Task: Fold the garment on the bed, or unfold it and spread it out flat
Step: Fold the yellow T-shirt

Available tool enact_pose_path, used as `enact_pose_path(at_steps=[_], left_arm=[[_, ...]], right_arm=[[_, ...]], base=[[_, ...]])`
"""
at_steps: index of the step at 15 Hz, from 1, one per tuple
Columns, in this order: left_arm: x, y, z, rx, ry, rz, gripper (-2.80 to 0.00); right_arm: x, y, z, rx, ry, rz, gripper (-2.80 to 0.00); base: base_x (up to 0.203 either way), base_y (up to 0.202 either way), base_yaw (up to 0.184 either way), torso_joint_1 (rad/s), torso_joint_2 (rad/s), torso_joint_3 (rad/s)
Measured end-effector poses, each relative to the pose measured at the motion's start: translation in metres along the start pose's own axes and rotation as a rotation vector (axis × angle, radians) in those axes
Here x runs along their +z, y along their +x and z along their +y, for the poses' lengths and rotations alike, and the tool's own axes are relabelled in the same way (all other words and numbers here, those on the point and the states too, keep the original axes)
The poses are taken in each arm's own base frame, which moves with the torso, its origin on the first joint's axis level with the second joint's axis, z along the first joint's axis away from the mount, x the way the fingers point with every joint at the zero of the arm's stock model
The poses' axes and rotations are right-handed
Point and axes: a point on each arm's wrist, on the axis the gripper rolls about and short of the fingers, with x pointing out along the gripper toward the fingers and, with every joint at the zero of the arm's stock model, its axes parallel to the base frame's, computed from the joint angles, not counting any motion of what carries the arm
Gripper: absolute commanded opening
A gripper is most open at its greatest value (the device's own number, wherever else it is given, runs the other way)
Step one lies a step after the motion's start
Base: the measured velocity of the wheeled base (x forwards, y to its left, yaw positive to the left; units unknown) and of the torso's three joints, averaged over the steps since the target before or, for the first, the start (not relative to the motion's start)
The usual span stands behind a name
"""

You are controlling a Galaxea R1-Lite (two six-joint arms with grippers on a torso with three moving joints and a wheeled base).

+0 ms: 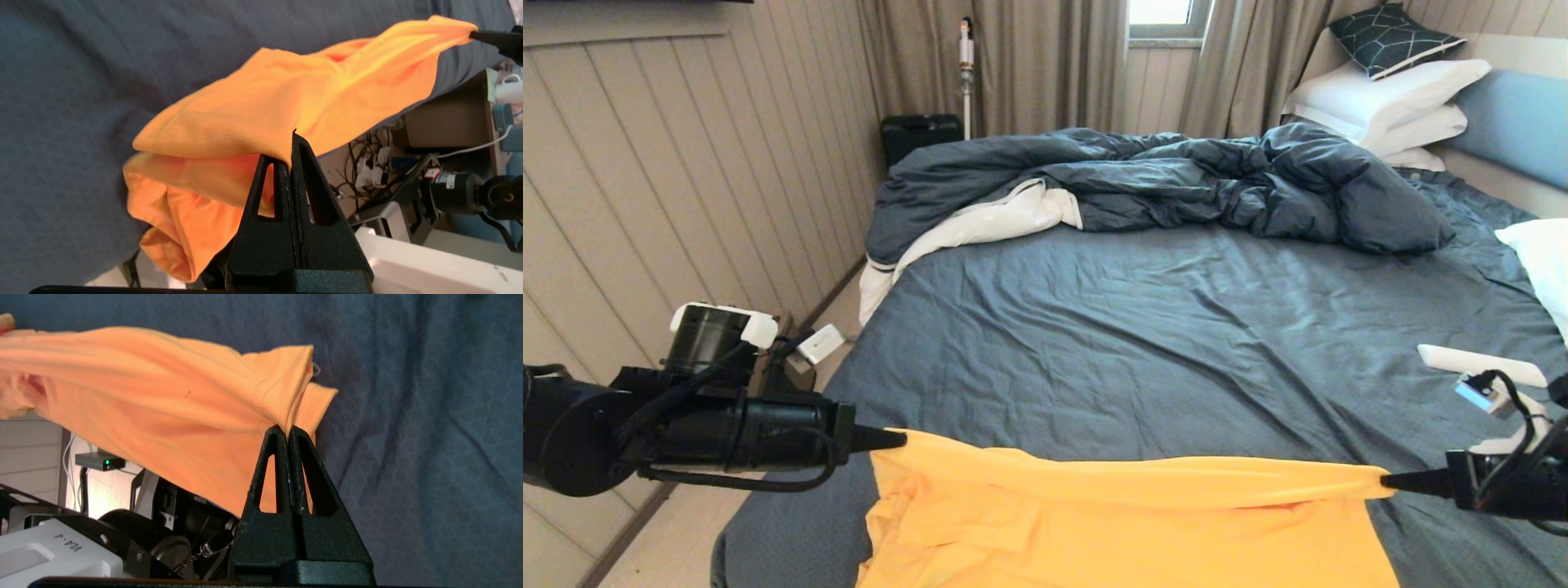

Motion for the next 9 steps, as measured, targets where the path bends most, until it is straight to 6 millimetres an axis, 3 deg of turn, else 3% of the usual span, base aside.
enact_pose_path(at_steps=[4,5,9], left_arm=[[-0.007,0.006,0.006,-0.008,-0.025,0.032,-2.80],[-0.009,0.007,0.008,-0.008,-0.027,0.034,0.00],[-0.015,0.009,0.010,-0.008,-0.034,0.042,0.00]], right_arm=[[-0.004,0.005,-0.003,0.007,0.011,0.023,-2.80],[-0.005,0.007,-0.004,0.008,0.014,0.029,0.00],[-0.008,0.011,-0.007,0.004,-0.004,0.020,0.00]], base=[[0.000,0.000,0.000,0.000,0.00,0.000],[0.000,0.000,0.000,0.000,0.00,0.000],[0.000,0.000,0.000,0.000,0.00,0.000]])
